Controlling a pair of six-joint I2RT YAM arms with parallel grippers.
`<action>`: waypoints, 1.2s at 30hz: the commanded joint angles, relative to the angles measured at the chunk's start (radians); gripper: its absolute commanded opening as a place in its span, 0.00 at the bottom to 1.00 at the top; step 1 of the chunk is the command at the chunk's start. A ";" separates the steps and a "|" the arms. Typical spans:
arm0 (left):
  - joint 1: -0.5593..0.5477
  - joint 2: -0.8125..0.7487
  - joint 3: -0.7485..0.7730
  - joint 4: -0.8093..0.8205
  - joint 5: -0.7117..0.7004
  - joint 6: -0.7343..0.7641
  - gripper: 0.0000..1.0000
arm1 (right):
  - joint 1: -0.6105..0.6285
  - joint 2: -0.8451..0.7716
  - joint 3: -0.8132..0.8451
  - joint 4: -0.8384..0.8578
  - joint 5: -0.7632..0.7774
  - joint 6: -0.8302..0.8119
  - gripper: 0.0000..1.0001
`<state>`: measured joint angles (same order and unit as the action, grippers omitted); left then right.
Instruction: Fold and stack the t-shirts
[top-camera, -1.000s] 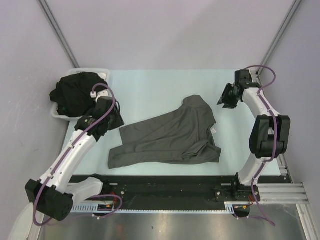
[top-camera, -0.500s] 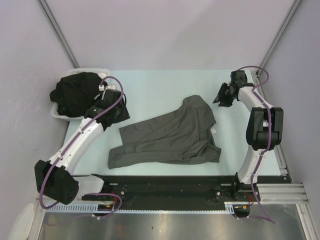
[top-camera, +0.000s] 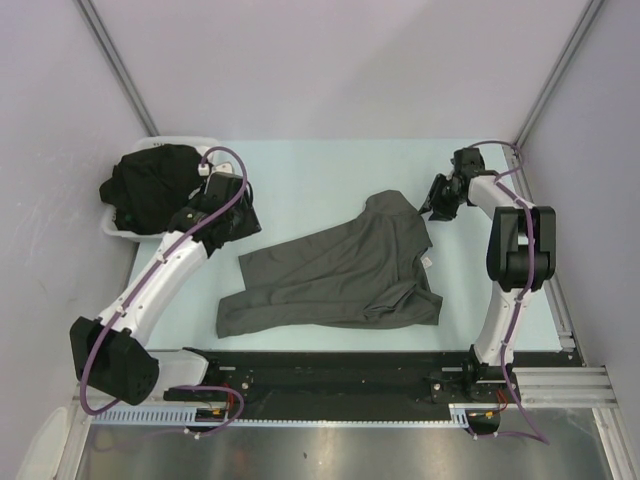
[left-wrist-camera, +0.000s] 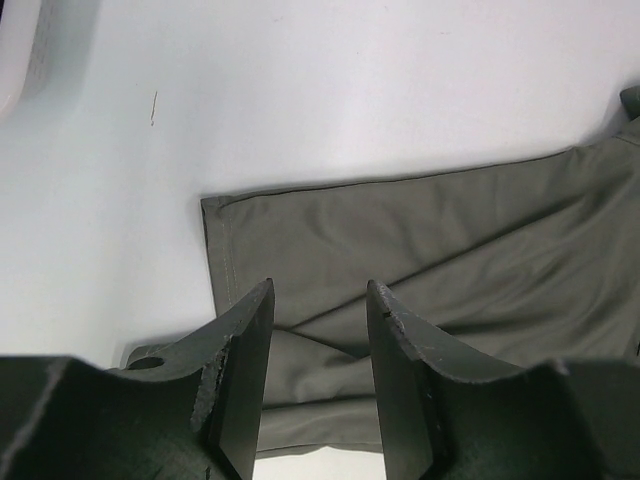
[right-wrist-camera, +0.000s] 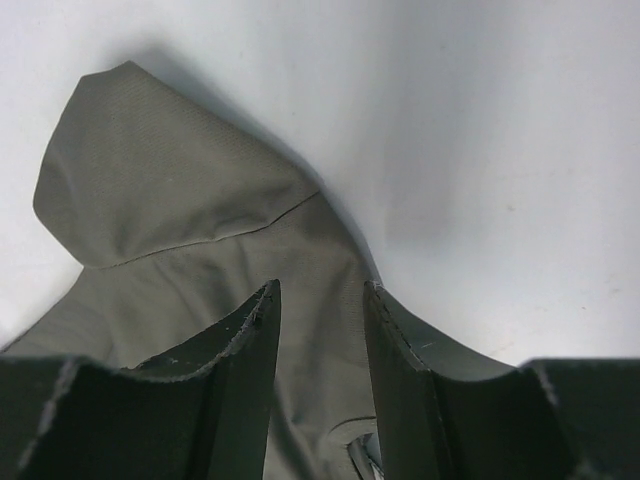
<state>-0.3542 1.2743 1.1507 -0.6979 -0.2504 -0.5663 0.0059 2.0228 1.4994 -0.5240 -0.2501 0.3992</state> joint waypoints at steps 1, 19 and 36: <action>-0.002 -0.010 0.052 0.008 0.007 0.025 0.47 | 0.022 0.017 0.024 0.036 -0.015 -0.011 0.44; -0.002 -0.055 0.034 -0.011 -0.003 0.025 0.48 | 0.029 0.057 0.024 0.035 0.034 -0.079 0.44; 0.000 -0.090 0.024 -0.055 -0.023 0.034 0.49 | 0.049 0.183 0.082 0.073 -0.006 -0.053 0.00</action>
<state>-0.3542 1.2194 1.1595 -0.7330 -0.2588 -0.5556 0.0463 2.1330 1.5375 -0.4534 -0.2543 0.3439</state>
